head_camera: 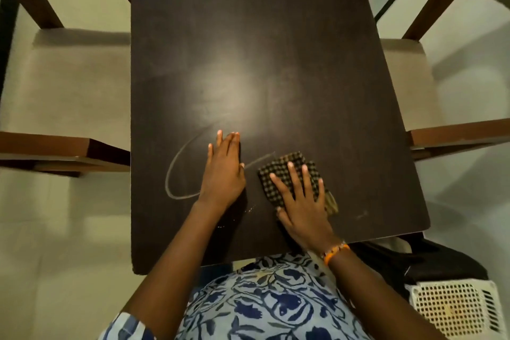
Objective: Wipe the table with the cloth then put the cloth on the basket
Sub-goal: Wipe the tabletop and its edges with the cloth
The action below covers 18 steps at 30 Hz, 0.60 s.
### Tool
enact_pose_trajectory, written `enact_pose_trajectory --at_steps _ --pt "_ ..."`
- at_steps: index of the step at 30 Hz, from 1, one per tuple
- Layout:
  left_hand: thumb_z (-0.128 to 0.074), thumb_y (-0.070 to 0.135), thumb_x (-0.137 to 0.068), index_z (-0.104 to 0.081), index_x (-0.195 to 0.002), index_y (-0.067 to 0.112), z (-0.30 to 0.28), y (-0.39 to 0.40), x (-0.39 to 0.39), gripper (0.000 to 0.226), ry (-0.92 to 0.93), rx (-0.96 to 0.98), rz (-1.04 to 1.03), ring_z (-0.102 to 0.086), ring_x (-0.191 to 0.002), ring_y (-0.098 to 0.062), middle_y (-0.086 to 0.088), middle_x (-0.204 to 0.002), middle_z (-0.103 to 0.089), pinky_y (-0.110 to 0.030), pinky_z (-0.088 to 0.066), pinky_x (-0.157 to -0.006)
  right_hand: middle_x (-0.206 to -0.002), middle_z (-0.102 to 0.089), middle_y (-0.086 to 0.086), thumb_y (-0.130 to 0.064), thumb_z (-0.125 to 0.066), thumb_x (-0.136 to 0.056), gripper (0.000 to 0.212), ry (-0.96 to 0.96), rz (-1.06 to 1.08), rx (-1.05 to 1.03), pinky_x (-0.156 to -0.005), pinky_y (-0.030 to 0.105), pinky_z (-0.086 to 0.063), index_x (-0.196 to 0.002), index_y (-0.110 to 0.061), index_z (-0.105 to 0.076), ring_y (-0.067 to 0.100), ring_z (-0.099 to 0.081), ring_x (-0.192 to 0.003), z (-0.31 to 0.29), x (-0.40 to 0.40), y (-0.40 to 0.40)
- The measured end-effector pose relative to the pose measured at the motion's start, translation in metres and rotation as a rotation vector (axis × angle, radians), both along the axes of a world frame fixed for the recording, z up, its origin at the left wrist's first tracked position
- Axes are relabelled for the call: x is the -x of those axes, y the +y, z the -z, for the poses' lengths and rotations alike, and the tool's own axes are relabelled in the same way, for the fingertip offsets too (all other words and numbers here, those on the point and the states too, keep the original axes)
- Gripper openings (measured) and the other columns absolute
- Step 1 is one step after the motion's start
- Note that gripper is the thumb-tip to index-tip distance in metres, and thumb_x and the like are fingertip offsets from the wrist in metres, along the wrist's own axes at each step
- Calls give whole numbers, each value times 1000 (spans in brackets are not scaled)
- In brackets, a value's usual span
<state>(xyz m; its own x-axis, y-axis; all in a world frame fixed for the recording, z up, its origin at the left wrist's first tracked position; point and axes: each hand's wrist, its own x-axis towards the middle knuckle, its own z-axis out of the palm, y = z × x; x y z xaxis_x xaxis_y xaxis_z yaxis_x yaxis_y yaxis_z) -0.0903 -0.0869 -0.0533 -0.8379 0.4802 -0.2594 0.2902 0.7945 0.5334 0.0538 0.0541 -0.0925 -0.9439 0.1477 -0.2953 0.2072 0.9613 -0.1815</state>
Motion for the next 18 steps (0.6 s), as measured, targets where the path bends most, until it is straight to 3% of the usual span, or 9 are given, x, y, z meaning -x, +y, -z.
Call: enact_pose_trajectory --at_steps 3,8,12,15,18 --pt "-47 11 -93 -15 -148 8 4 0 2 64 -1 28 -22 4 -147 -24 -7 -158 -14 -37 4 -118 -159 4 6 -42 -24 -84 67 0 14 14 -111 61 0 -148 -37 -4 28 12 -145 -2 57 5" --pt "-37 26 -98 -17 -148 8 10 2 4 57 7 67 -59 2 -147 -23 -6 -157 -18 -40 6 -117 -159 5 5 -34 -43 -91 68 25 22 -19 -112 61 0 -149 -34 -8 31 9 -146 -2 157 15" --pt "-35 21 -98 -18 -148 9 6 5 3 54 20 96 -67 1 -147 -24 -6 -157 -19 -44 6 -117 -159 7 5 -37 -40 -93 66 5 99 21 -111 62 3 -149 -35 -5 31 12 -145 -5 210 8" --pt "-37 13 -96 -14 -148 8 2 1 -1 58 80 142 -55 2 -147 -25 -7 -158 -16 -45 7 -117 -159 9 5 -36 -38 -94 66 -30 88 40 -111 62 3 -149 -34 -2 31 14 -145 -8 205 1" --pt "-39 9 -93 -12 -149 7 -1 -12 -4 61 102 157 -51 3 -147 -25 -7 -158 -13 -44 7 -117 -159 11 6 -34 -38 -94 66 -7 33 22 -113 61 1 -149 -34 0 31 14 -145 -9 149 -12"
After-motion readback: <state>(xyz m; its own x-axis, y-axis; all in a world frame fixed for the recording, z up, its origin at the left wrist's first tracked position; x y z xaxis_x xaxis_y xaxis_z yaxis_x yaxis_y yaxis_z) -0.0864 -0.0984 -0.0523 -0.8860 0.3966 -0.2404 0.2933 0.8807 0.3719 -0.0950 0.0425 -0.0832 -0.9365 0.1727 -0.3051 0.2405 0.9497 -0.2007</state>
